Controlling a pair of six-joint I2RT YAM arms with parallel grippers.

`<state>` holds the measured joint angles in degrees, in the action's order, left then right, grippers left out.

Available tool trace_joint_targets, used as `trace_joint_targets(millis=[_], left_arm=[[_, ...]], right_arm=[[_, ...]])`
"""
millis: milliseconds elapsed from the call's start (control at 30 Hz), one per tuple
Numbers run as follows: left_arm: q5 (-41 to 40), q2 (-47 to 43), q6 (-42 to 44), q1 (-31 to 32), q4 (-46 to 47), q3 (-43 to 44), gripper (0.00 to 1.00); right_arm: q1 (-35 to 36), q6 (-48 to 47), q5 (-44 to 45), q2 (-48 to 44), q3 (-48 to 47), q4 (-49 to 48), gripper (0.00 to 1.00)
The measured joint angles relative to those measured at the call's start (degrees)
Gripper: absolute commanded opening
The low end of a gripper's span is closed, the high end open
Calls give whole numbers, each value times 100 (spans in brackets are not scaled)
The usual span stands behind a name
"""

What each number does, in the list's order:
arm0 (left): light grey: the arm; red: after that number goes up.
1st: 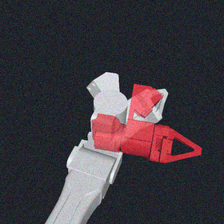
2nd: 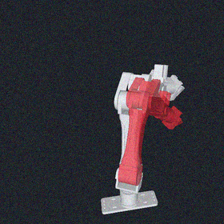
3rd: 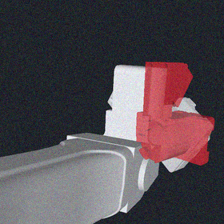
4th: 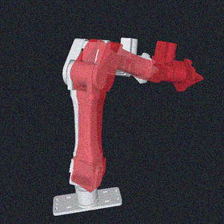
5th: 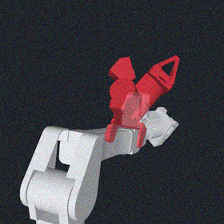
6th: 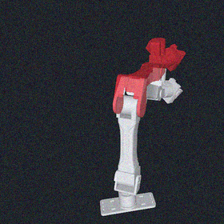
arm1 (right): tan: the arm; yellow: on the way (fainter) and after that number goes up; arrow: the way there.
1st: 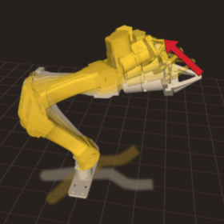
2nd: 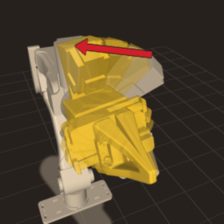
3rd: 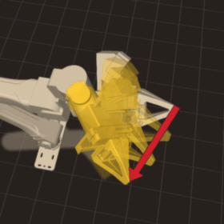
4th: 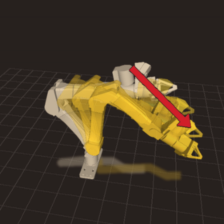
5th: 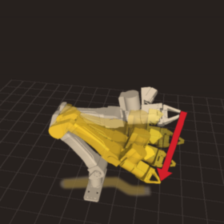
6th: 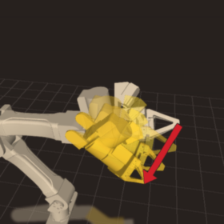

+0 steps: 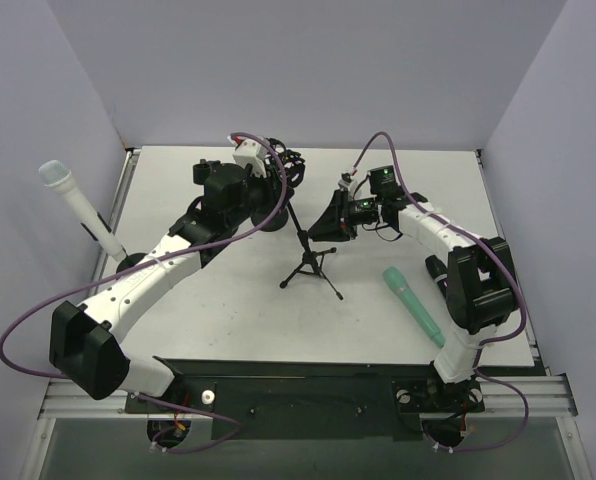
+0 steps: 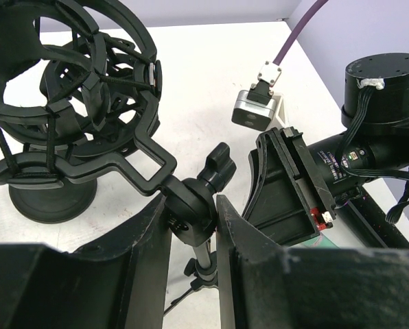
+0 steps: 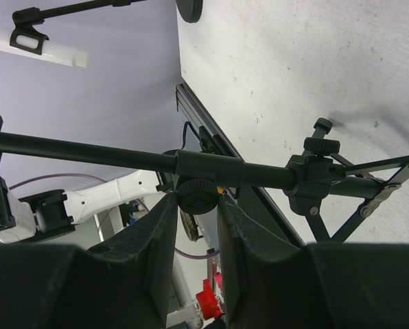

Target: Remove the microphone from the stand

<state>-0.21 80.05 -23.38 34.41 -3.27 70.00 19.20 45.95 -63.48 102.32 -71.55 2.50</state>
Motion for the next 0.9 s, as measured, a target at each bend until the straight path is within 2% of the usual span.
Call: trace_joint_targets(millis=[133, 367, 433, 533, 567, 633, 767, 900], left_arm=[[0, 0, -4, -15, 31, 0, 0], [66, 0, -42, -46, 35, 0, 0], [83, 0, -46, -46, 35, -4, 0], [92, 0, -46, -48, 37, -11, 0], [94, 0, -48, -50, 35, -13, 0], [94, 0, -57, -59, 35, -20, 0], [96, 0, -92, -76, 24, -20, 0], [212, 26, -157, -90, 11, -20, 0]], right_arm=[[0, 92, -9, 4, 22, -127, 29], [0, 280, -70, 76, 31, -321, 31], [0, 343, -96, 105, 33, -374, 27], [0, 398, -133, 164, 35, -461, 15], [0, 439, -151, 184, 57, -507, 7], [0, 485, -170, 188, 79, -562, 0], [-4, 385, -195, 188, 92, -586, 0], [-9, -619, -155, 186, -186, 111, 0]])
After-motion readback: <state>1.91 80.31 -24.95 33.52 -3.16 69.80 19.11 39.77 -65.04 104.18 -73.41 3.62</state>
